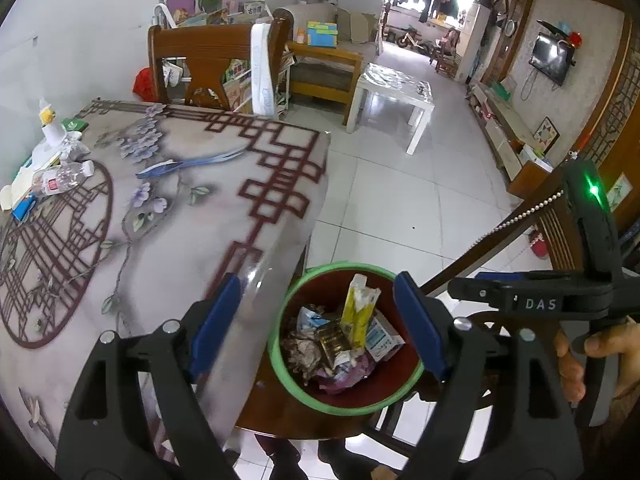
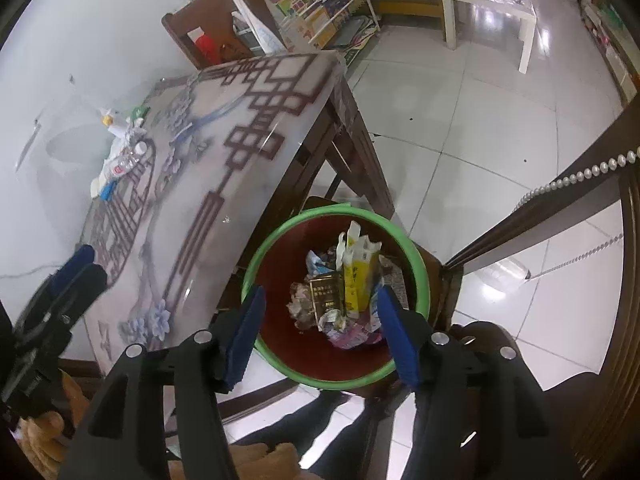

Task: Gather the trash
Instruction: 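Move both open tools back over the trash on the table, then grasp the clear water bottle with the right tool while the left grasps crumpled white paper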

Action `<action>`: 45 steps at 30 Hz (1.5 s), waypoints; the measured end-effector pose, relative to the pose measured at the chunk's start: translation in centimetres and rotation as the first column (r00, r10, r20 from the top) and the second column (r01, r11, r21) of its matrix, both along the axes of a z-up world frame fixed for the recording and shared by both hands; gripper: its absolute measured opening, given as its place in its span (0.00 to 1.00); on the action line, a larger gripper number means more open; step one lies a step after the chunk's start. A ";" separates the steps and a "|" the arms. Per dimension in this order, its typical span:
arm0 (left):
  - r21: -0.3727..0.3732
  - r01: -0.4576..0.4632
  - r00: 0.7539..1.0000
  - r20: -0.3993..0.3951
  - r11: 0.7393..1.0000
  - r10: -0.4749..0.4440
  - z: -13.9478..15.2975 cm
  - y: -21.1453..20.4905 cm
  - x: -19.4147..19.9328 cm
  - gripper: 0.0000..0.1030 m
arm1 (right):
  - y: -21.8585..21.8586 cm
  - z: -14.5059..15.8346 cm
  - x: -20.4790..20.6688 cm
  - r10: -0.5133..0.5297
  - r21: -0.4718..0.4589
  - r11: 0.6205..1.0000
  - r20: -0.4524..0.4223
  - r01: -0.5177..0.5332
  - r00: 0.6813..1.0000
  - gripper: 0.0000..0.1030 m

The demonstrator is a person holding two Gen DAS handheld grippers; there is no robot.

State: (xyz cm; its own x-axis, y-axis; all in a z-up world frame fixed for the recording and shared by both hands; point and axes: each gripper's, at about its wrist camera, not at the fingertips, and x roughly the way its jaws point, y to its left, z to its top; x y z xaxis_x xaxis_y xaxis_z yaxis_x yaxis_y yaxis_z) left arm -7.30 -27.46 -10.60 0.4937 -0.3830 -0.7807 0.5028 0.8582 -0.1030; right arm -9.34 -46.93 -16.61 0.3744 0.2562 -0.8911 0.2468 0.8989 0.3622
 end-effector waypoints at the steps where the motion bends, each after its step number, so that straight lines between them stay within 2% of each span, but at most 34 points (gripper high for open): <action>1: 0.000 -0.007 1.000 0.001 1.000 0.007 0.0 0.5 0.2 0.74 | 0.1 0.0 0.0 0.006 -0.010 1.000 -0.001 -0.006 1.000 0.56; 8: -0.017 -0.078 0.997 0.016 0.997 0.079 0.7 4.9 1.5 0.77 | 1.0 0.2 0.3 0.030 -0.095 0.995 -0.004 -0.030 1.000 0.56; 11: -0.030 -0.131 0.991 0.025 0.991 0.132 1.0 8.1 2.7 0.78 | 1.8 0.5 1.0 0.039 -0.119 0.992 -0.011 -0.040 0.999 0.56; 17: -0.054 -0.223 0.974 0.017 0.973 0.224 1.0 14.3 5.5 0.81 | 5.8 2.0 4.1 0.046 -0.125 0.991 0.027 -0.042 0.999 0.56; 24: -0.085 -0.357 0.934 -0.001 0.930 0.358 0.1 22.8 9.3 0.81 | 13.6 2.3 8.9 0.144 -0.127 0.983 0.061 -0.135 0.988 0.60; 27: -0.083 -0.421 0.907 -0.021 0.903 0.421 -0.3 26.3 10.7 0.81 | 17.3 2.3 11.8 0.204 -0.110 0.974 0.066 -0.196 0.977 0.60; 30: -0.086 -0.484 0.875 -0.022 0.871 0.484 -0.3 29.6 12.2 0.81 | 21.4 2.8 15.9 0.301 -0.118 0.950 0.086 -0.290 0.950 0.61; 33: -0.090 -0.545 0.838 -0.032 0.834 0.544 -0.6 32.3 13.3 0.81 | 26.1 3.5 21.0 0.446 -0.147 0.891 0.105 -0.429 0.889 0.70; 36: -0.095 -0.611 0.791 -0.055 0.786 0.609 -1.4 35.0 14.0 0.81 | 31.0 3.3 26.5 0.598 -0.211 0.795 0.114 -0.569 0.793 0.72; 38: -0.083 -0.648 0.762 -0.069 0.757 0.644 -2.1 36.6 14.3 0.81 | 34.8 2.5 30.9 0.691 -0.244 0.716 0.112 -0.654 0.714 0.72; 41: -0.058 -0.692 0.722 -0.080 0.719 0.688 -2.8 38.3 14.3 0.81 | 38.8 1.1 35.8 0.770 -0.271 0.631 0.108 -0.726 0.629 0.72; 42: -0.036 -0.715 0.699 -0.080 0.698 0.711 -3.3 39.2 14.4 0.81 | 40.6 0.3 38.1 0.801 -0.277 0.592 0.102 -0.757 0.589 0.72; 44: -0.010 -0.746 0.664 -0.090 0.666 0.742 -4.0 40.2 14.7 0.81 | 42.9 -1.2 41.4 0.839 -0.275 0.537 0.078 -0.797 0.538 0.72; 45: -0.003 -0.769 0.636 -0.108 0.639 0.764 -4.5 41.0 14.9 0.81 | 43.7 -1.8 42.5 0.852 -0.272 0.517 0.067 -0.812 0.520 0.72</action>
State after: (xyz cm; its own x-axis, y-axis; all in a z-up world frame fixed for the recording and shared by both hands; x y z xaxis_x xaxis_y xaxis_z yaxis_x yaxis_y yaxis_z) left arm 7.59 13.51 -15.13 0.5559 0.0662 -0.8286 -0.3470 0.9243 -0.1590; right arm 33.18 -3.25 -18.45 0.2235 0.3742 -0.9000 -0.6979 0.7060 0.1202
